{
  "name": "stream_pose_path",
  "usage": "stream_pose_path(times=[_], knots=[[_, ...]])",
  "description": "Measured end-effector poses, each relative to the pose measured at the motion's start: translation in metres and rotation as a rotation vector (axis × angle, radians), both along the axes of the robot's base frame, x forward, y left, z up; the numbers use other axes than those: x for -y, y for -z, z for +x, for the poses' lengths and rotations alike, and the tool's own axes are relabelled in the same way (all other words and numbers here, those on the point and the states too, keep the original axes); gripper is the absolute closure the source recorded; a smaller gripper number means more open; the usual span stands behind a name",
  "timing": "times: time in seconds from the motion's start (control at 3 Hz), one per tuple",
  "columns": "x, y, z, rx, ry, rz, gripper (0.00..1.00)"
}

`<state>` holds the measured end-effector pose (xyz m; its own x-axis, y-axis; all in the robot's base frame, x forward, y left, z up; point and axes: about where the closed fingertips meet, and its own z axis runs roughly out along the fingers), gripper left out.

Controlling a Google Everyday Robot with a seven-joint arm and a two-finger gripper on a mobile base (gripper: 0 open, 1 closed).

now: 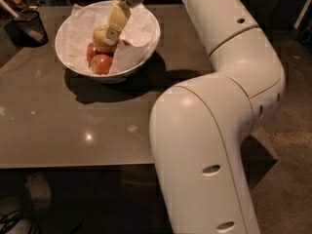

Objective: Pick apple from white bowl

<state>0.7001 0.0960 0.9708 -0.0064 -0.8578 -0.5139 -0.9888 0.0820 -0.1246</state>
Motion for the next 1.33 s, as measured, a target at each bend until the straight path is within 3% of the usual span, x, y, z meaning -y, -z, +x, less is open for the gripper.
stream_pose_path(times=[0.33,1.33], knots=[[-0.004,0.010,0.004,-0.024,0.002,0.009,0.13],[-0.011,0.033,0.012,-0.077,0.000,0.023,0.15]])
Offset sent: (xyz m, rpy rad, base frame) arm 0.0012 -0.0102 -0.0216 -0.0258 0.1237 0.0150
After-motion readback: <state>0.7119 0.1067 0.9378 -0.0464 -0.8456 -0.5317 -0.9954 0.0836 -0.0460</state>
